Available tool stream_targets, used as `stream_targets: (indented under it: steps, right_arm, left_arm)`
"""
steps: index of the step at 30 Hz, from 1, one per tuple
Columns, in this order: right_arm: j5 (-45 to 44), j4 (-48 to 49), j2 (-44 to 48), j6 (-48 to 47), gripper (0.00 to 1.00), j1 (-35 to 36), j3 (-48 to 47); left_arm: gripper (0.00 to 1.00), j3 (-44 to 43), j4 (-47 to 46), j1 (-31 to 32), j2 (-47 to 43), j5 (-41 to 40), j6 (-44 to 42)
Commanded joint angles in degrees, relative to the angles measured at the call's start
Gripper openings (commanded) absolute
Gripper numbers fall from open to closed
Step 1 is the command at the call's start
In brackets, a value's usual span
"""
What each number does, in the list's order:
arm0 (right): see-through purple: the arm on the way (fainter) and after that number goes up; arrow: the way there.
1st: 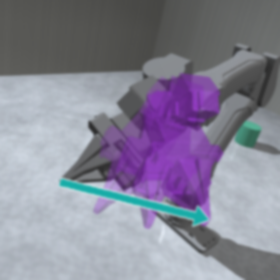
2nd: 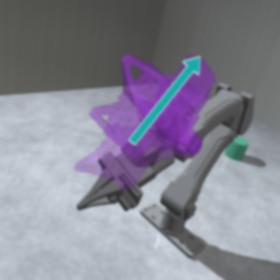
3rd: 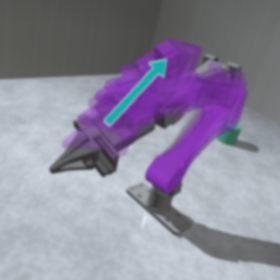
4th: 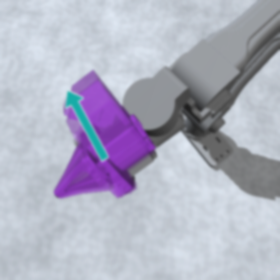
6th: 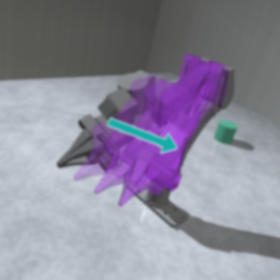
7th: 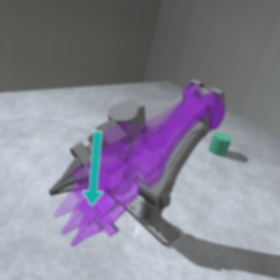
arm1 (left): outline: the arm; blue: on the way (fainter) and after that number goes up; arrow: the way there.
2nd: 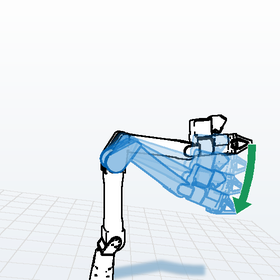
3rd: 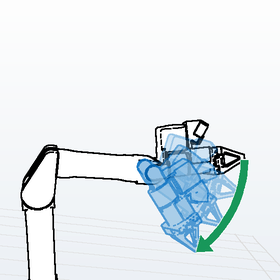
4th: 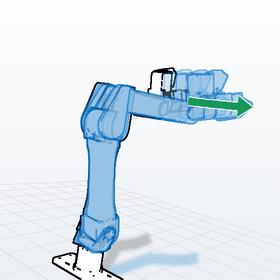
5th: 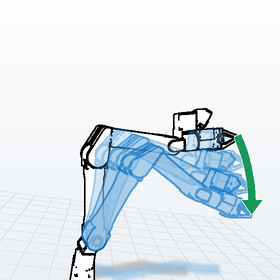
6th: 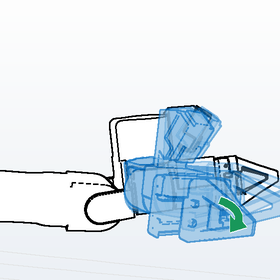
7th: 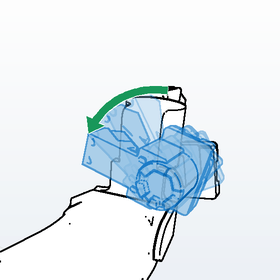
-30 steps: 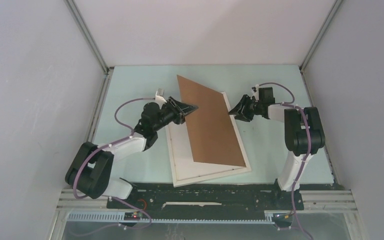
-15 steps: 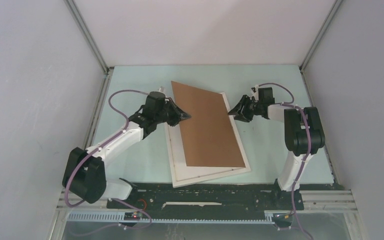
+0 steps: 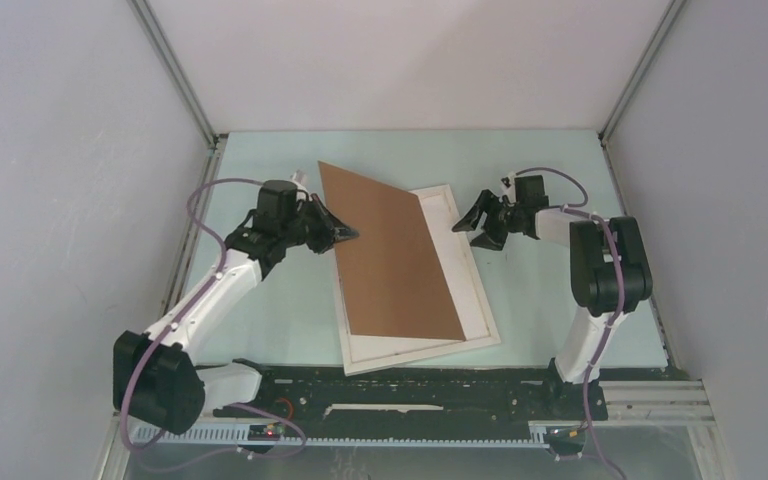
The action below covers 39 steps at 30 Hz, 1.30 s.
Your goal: Put the photo into the frame
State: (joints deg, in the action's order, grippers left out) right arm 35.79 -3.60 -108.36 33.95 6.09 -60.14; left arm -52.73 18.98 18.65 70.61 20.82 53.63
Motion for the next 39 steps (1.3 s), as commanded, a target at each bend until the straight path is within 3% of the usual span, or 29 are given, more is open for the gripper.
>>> stream_targets:
  steps: [1, 6, 10, 14, 19, 23, 26, 30, 31, 35, 39]
  right_arm:
    - [-1.95, -4.52, 6.86, -2.54, 0.84, 0.34, -0.73]
    - [-0.07, -11.55, 12.22, -4.28, 0.96, -0.72, -3.01]
    - [13.55, -9.92, 15.51, 0.72, 1.0, -1.56, -2.79]
    - [26.04, 10.85, 16.61, 18.64, 1.0, -0.46, 2.91]
    - [28.52, 26.61, 15.57, 29.18, 1.0, 0.76, 5.95]
    - [30.86, 43.54, 14.72, 42.84, 0.98, 1.0, 8.63]
    - [31.83, 58.02, 12.11, 53.86, 0.9, 1.33, 9.97]
    - [30.68, 86.63, 5.46, 75.34, 0.64, 1.0, 10.44]
    - [30.43, 89.51, 4.27, 77.98, 0.56, 0.95, 10.18]
    - [30.25, 87.32, 5.46, 74.91, 0.38, -0.05, 10.99]
    - [30.9, 80.56, 7.95, 68.76, 0.02, -2.18, 12.2]
  left_arm:
    - [0.0, -4.11, -1.28, -1.27, -3.95, 4.59, -3.97]
    - [0.0, -5.83, -4.75, -2.36, -5.99, 5.55, -4.37]
    - [0.0, -5.52, -10.68, -5.56, -7.62, 7.59, -1.97]
    - [0.0, -4.27, -20.25, -8.55, -6.84, 12.38, 5.02]
    - [0.0, -4.65, -26.95, -9.09, -5.68, 15.04, 9.45]
    - [0.0, -3.74, -31.1, -9.81, -5.1, 17.26, 12.57]
    - [0.0, -2.53, -35.2, -10.02, -4.47, 18.54, 15.3]
    - [0.0, -0.9, -38.85, -10.03, -3.37, 20.28, 16.93]
    - [0.0, -0.56, -39.37, -10.04, -3.04, 20.72, 17.11]
    - [0.0, 1.76, -39.67, -10.04, -2.06, 21.15, 16.32]
    - [0.0, 4.4, -39.02, -9.96, -0.57, 20.83, 15.42]
